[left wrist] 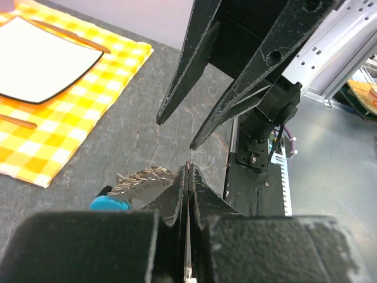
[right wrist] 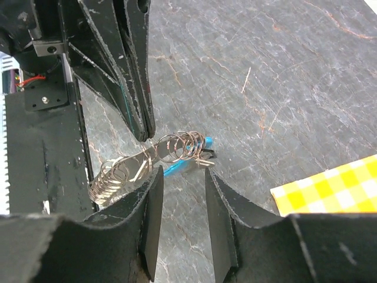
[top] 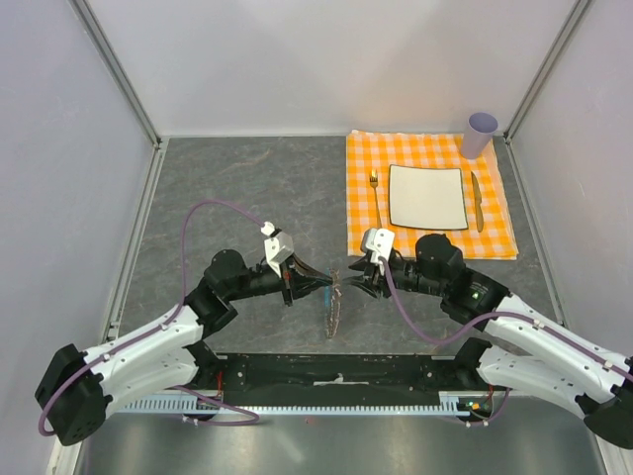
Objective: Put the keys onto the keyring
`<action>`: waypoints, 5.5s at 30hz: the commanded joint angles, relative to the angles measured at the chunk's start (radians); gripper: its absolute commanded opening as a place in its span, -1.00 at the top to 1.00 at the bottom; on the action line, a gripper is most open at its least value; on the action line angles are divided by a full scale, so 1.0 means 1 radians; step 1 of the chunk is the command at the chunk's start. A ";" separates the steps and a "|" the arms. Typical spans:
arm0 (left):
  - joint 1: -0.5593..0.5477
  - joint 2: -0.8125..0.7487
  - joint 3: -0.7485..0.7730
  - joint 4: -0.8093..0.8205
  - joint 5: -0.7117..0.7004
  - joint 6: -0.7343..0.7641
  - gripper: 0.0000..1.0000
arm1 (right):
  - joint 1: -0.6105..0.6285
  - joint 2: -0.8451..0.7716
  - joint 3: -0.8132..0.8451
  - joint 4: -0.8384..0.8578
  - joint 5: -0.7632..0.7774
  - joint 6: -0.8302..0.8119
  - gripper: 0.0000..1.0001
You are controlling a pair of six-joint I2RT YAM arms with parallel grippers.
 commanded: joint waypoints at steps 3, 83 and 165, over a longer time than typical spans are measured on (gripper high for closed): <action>0.000 -0.043 -0.012 0.173 0.006 0.038 0.96 | -0.001 0.019 0.080 0.035 -0.028 0.044 0.21; 0.000 0.146 0.367 -0.460 0.163 0.324 0.10 | 0.001 0.117 0.288 -0.249 -0.209 -0.240 1.00; -0.006 0.129 0.028 0.477 -0.037 -0.029 0.96 | 0.001 0.083 0.109 0.036 -0.222 -0.050 1.00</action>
